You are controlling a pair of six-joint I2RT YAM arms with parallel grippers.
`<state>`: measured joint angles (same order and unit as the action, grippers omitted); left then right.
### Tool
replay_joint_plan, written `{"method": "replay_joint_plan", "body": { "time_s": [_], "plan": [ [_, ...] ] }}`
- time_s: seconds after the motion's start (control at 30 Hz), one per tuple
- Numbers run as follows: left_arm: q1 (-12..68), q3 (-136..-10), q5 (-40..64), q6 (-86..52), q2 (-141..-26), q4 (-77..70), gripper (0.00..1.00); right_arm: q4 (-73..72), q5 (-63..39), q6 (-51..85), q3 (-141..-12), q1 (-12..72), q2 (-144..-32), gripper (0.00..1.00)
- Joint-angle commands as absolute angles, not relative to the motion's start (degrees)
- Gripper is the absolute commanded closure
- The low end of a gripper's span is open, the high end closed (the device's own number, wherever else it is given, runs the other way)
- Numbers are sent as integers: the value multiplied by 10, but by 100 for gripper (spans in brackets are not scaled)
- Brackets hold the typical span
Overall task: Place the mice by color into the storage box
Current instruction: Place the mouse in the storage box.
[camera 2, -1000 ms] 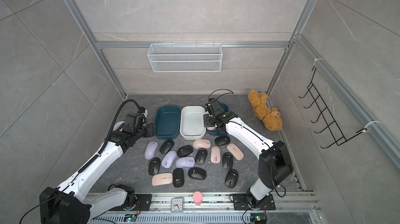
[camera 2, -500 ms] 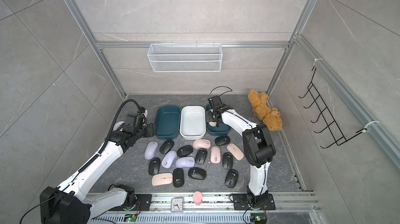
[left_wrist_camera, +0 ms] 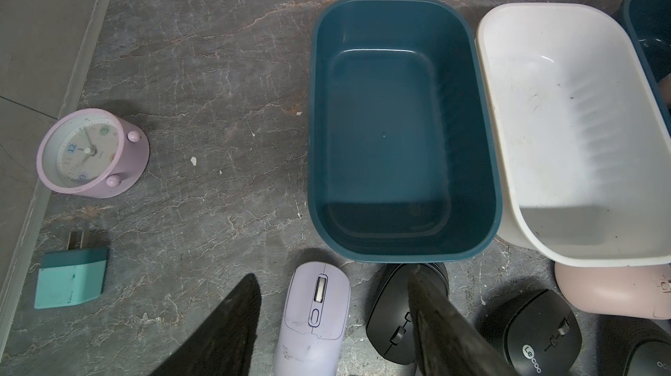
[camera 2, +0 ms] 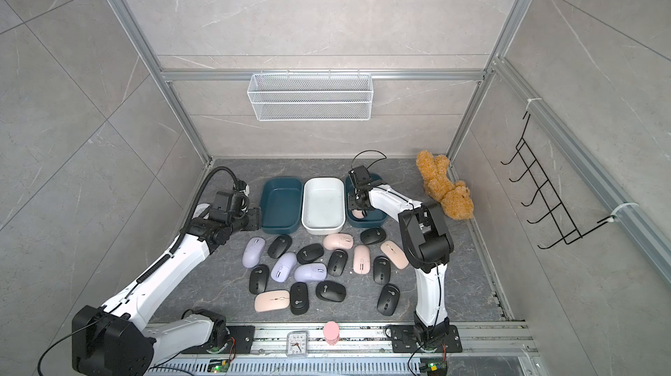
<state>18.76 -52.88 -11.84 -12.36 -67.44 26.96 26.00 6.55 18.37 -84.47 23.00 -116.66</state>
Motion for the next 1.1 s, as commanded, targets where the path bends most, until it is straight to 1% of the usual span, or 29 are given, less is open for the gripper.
{"method": "replay_joint_plan", "body": {
  "time_s": [0.0, 0.33, 0.67, 0.7, 0.73, 0.77, 0.83, 0.93, 1.07],
  "plan": [
    [189, -536, -118, -116, -677, 266, 33, 258, 64, 189, -864, 227, -1182, 44],
    [189, -537, -119, -115, -682, 266, 33, 266, 58, 190, -879, 225, -1207, 43],
    [189, -536, -121, -115, -680, 267, 33, 272, 56, 192, -891, 221, -1210, 34],
    [189, -536, -120, -115, -679, 267, 33, 271, 53, 191, -891, 221, -1207, 33],
    [189, -535, -121, -115, -679, 267, 33, 269, 51, 190, -890, 221, -1204, 31],
    [189, -536, -120, -115, -679, 267, 33, 267, 50, 190, -891, 221, -1198, 24],
    [189, -536, -121, -115, -678, 267, 33, 266, 45, 184, -893, 220, -1191, 21],
    [189, -536, -120, -116, -675, 267, 33, 276, 51, 180, -898, 220, -1173, 21],
    [189, -536, -120, -118, -669, 268, 33, 268, 54, 172, -878, 220, -1107, 22]
  ]
}}
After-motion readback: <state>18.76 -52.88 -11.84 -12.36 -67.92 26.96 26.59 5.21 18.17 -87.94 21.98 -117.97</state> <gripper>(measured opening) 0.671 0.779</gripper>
